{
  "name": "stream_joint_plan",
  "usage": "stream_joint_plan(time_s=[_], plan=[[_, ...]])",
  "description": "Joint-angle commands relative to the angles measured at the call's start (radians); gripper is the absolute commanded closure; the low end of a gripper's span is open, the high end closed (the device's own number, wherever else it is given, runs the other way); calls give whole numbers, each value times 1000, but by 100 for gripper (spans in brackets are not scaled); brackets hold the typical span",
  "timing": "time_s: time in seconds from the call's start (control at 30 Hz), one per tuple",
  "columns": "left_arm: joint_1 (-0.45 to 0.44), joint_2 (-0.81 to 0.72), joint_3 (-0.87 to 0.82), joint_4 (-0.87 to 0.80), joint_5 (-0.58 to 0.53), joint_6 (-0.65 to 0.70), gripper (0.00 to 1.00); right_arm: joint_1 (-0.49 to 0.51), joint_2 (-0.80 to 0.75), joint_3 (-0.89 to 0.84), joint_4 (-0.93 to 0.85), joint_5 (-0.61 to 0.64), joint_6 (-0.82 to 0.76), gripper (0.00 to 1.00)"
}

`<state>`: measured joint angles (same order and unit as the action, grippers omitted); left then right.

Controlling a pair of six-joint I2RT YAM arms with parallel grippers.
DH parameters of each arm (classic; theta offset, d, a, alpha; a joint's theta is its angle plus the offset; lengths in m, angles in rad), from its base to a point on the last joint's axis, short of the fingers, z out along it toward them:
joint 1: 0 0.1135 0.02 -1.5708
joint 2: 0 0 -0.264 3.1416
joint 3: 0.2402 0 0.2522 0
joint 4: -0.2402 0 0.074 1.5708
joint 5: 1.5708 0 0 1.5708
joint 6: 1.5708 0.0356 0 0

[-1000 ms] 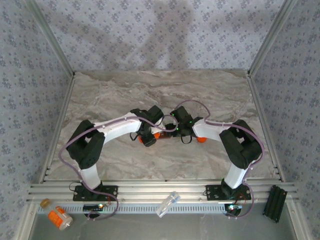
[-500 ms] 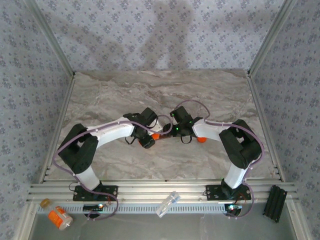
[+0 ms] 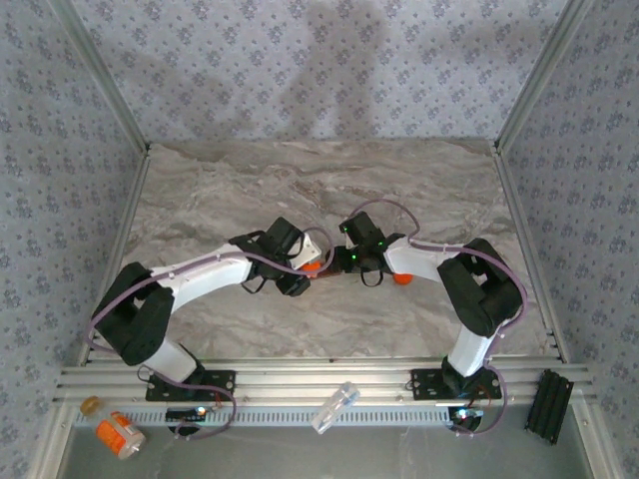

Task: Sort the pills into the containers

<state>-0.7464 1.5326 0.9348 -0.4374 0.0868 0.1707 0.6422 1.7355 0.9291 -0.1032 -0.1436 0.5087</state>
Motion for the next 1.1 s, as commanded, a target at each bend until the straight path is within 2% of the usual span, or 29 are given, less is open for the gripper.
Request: stream_joint_plan(time_s=[0.0, 0.5, 0.73, 1.07], plan=[[8, -51, -28, 64, 37, -34, 100, 9, 35, 5, -93, 15, 8, 45], [40, -247, -179, 322, 70, -115, 100, 1, -5, 53, -148, 16, 3, 41], [49, -340, -236, 507, 72, -148, 100, -8, -51, 96, -200, 15, -1, 38], [51, -342, -192, 736, 95, -163, 100, -70, -177, 134, -315, 27, -8, 31]])
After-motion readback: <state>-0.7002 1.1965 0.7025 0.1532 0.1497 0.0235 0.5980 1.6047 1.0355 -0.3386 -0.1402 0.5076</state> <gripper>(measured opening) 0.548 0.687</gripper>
